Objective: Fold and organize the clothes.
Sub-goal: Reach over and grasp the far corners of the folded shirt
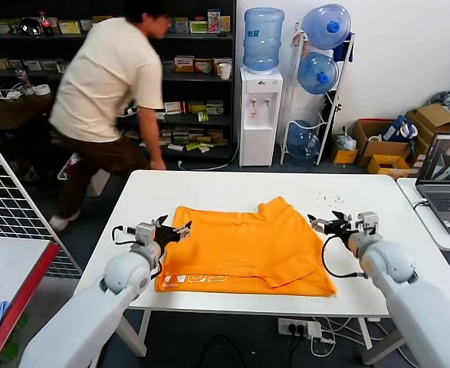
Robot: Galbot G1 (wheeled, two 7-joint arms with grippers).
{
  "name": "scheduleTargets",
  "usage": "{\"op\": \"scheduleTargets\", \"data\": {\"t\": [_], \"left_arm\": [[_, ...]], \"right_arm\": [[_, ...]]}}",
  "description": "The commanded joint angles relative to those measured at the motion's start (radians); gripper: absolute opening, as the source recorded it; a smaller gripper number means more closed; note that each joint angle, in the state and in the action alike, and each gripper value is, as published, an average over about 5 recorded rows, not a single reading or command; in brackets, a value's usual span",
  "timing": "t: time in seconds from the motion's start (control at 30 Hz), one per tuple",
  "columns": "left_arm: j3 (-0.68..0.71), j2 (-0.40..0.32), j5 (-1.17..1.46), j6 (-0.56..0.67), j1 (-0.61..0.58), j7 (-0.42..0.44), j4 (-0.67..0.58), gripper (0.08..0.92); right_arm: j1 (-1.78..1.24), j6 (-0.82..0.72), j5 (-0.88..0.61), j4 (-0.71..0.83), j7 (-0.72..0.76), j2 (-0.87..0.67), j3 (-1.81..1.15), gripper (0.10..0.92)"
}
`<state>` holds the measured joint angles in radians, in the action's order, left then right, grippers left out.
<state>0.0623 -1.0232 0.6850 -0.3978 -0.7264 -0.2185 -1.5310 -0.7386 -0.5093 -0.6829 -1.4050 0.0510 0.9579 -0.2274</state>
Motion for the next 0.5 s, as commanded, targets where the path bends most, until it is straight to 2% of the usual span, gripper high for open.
{"op": "scheduleTargets", "data": {"t": [0.03, 0.27, 0.5], "left_arm": [[0.099, -0.139, -0.045, 0.041, 0.255, 0.051, 0.414, 0.823], [0.07, -0.243, -0.147, 0.102, 0.286, 0.078, 0.596, 0.823], [0.044, -0.31, -0.202, 0.119, 0.301, 0.093, 0.711, 0.823]], "right_arm": [[0.247, 0.025, 0.093, 0.39, 0.123, 0.155, 0.081, 0.823], [0.276, 0.088, 0.185, 0.537, 0.194, 0.242, 0.062, 0.823], [0.286, 0.124, 0.238, 0.589, 0.236, 0.286, 0.064, 0.823]]}}
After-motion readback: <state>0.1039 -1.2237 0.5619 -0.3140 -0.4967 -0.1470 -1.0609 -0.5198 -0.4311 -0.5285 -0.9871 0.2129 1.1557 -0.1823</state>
